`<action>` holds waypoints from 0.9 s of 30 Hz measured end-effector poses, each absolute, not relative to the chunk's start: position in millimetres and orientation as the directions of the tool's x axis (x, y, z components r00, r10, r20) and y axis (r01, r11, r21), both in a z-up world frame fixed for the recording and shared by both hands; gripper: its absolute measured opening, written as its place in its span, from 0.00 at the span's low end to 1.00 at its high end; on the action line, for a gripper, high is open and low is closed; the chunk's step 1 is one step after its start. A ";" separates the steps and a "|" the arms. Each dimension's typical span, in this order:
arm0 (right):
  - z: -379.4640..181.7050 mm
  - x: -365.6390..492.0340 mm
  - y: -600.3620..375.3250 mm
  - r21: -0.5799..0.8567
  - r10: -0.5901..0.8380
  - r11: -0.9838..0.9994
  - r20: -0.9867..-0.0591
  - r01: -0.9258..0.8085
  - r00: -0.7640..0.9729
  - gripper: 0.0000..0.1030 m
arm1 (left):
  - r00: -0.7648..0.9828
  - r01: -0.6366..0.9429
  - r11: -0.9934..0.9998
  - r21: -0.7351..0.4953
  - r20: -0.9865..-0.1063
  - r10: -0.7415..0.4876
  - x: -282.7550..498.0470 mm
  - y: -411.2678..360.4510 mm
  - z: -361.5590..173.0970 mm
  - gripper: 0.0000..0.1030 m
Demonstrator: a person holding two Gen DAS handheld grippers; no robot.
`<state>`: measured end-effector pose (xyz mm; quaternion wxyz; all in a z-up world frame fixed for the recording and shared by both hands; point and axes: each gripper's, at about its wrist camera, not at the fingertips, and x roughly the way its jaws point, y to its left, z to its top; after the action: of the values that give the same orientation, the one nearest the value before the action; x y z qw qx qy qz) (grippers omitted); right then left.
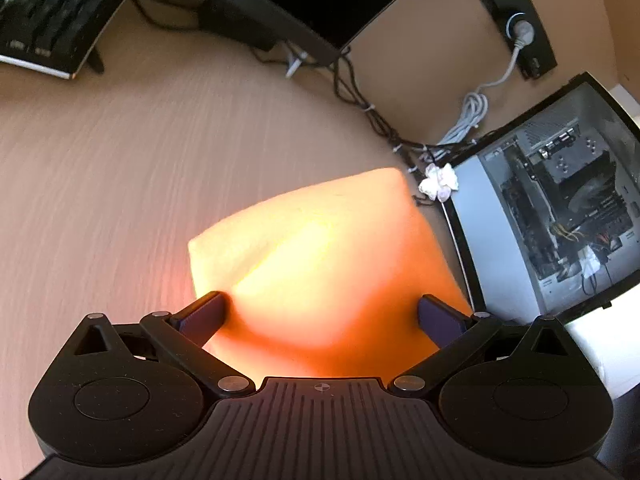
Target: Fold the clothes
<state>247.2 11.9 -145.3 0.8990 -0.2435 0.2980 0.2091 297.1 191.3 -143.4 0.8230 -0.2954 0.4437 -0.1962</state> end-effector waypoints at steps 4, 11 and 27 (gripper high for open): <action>-159.9 262.8 -13.6 -0.139 0.280 0.862 -0.670 -0.487 0.688 1.00 | 0.524 0.069 0.753 -0.654 -0.619 -0.585 293.7 193.5 -143.7 1.00; -154.2 271.0 -20.7 -0.039 0.307 0.888 -0.691 -0.458 0.654 1.00 | 0.485 0.010 0.706 -0.708 -0.614 -0.623 280.2 210.4 -146.1 1.00; -110.0 259.6 -48.7 -0.105 -0.103 0.993 -0.656 0.044 0.747 1.00 | 0.263 0.458 0.461 -0.760 -0.380 -0.887 250.0 157.2 -101.4 0.87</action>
<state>259.6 -48.7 -110.0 0.9338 -0.0414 0.3533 -0.0394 250.0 157.2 -101.4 0.7502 -0.2615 0.4096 -0.4483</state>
